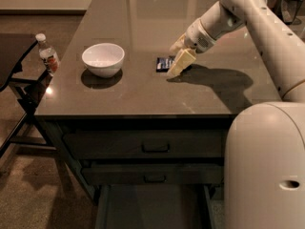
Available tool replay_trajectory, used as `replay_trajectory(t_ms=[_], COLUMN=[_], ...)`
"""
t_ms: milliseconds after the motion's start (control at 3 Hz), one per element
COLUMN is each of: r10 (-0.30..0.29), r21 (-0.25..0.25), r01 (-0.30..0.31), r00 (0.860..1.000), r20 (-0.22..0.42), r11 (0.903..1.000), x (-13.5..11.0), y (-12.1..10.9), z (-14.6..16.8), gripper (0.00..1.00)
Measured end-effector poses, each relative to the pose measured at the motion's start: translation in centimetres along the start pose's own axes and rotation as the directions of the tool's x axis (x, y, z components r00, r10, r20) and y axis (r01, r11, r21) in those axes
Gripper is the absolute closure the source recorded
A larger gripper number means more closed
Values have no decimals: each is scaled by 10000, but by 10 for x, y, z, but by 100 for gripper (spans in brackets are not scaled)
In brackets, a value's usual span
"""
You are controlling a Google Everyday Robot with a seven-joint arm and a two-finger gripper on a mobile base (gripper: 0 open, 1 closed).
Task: Place rxbar blueberry into bottom drawer
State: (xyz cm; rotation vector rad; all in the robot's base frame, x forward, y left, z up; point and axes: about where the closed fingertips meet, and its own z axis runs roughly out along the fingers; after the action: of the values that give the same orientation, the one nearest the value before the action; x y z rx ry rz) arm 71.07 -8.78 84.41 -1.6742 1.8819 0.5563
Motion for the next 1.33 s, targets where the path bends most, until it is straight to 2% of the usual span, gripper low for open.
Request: replay_trajectory(t_ms=[1000, 1333], r10=[0, 0], r21=[-1, -4], r01=[0, 0], r00=[10000, 10000], r20=[0, -1], r11=[10000, 10000], x=[0, 0], y=[0, 0], z=[0, 0], gripper=[96, 100])
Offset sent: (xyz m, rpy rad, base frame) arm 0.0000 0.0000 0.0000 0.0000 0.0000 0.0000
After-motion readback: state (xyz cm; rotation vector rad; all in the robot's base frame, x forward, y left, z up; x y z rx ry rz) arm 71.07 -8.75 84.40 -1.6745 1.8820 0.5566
